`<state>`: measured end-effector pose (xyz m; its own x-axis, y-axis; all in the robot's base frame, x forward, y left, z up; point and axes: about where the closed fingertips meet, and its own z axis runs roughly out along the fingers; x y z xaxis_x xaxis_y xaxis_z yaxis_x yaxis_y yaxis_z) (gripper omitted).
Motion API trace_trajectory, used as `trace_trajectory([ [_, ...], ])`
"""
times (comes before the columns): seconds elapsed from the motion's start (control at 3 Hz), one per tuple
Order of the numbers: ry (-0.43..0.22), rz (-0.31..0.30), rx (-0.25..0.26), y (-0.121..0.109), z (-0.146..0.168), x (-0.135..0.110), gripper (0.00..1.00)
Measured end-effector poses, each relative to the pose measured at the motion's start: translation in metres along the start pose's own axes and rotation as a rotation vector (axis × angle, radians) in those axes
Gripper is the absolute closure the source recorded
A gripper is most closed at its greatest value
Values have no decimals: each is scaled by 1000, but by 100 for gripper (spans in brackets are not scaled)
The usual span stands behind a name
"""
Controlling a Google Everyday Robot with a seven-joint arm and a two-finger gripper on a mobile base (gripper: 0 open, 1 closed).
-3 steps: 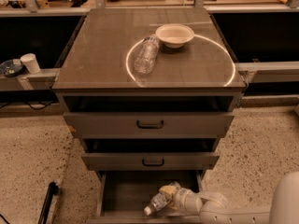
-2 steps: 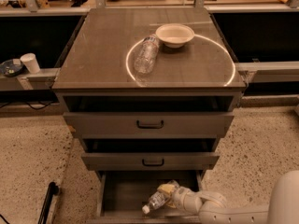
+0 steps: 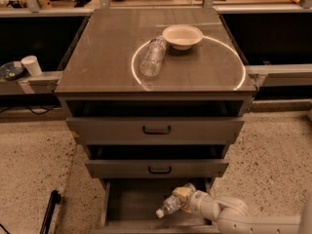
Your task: Pick blue plastic bottle from bottom drawer and place on counter
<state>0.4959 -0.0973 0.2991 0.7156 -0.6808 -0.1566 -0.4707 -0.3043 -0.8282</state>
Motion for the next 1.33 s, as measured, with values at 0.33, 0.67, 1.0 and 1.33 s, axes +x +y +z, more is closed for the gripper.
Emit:
trace_trajectory([
  [0.33, 77, -21, 39, -35, -60, 19, 100],
  [0.67, 113, -35, 72, -64, -105, 28, 100],
  [1.0, 109, -33, 127, -100, -147, 32, 100],
  [1.33, 100, -57, 195, -147, -185, 29, 100],
])
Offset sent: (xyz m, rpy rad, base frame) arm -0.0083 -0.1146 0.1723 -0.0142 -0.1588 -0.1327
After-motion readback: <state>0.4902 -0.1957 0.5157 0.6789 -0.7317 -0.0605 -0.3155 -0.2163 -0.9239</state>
